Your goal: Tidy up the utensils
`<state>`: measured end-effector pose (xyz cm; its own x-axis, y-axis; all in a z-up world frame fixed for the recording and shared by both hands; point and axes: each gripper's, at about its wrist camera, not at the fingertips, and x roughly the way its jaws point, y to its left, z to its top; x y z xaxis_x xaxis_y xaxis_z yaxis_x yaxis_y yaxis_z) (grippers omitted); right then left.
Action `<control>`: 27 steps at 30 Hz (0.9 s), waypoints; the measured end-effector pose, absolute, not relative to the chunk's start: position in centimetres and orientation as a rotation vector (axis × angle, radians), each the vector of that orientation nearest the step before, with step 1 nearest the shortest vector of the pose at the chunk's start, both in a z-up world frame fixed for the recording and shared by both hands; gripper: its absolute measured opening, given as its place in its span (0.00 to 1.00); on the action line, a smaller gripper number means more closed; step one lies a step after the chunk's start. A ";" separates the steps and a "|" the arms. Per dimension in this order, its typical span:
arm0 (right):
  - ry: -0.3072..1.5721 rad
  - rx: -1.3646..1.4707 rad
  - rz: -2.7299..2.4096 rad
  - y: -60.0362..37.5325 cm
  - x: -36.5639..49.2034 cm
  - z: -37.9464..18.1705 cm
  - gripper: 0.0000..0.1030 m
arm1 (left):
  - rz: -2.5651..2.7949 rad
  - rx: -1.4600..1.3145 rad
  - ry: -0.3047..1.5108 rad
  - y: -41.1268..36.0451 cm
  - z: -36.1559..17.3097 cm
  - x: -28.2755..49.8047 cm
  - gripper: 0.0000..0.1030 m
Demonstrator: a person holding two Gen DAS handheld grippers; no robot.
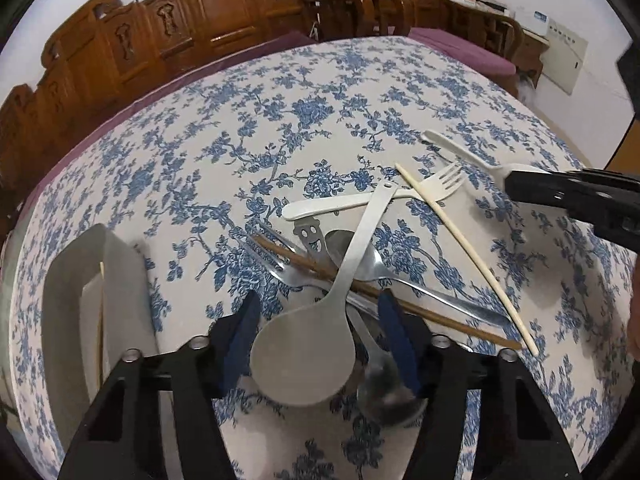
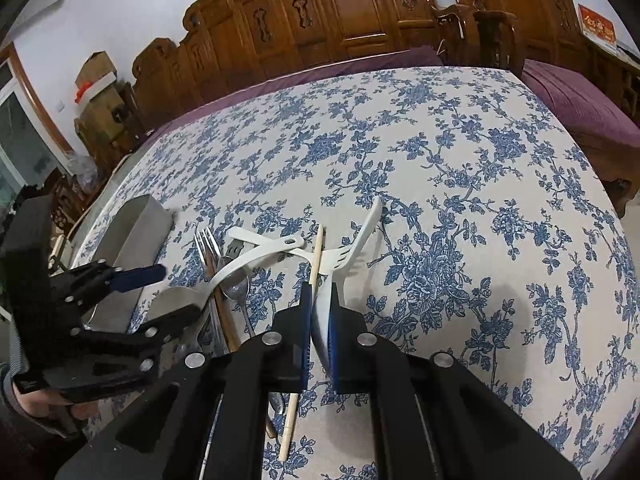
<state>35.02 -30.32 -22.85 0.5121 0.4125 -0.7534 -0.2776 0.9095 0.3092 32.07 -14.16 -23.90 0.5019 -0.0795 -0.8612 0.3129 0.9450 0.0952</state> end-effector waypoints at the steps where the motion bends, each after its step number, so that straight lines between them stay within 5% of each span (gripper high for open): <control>1: 0.946 0.158 0.417 -30.4 35.0 -22.9 0.08 | -0.240 0.249 1.027 -14.2 -24.1 32.3 0.51; 12: 0.950 0.161 0.413 -30.5 35.1 -23.0 0.08 | -0.271 0.267 1.021 -15.4 -24.7 33.2 0.29; 20: 0.953 0.152 0.416 -30.1 35.1 -23.1 0.08 | -0.288 0.263 1.015 -15.6 -24.9 33.7 0.23; 24: 0.962 0.153 0.411 -30.0 35.2 -23.3 0.08 | -0.291 0.239 1.014 -15.3 -24.7 33.7 0.06; 27: 0.968 0.157 0.413 -29.9 35.3 -23.5 0.08 | -0.291 0.232 1.016 -15.0 -24.4 33.4 0.05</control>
<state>35.26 -29.93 -23.46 0.4964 0.4086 -0.7659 -0.2706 0.9112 0.3107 33.45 -14.98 -24.37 0.4941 -0.1311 -0.8595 0.3446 0.9371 0.0551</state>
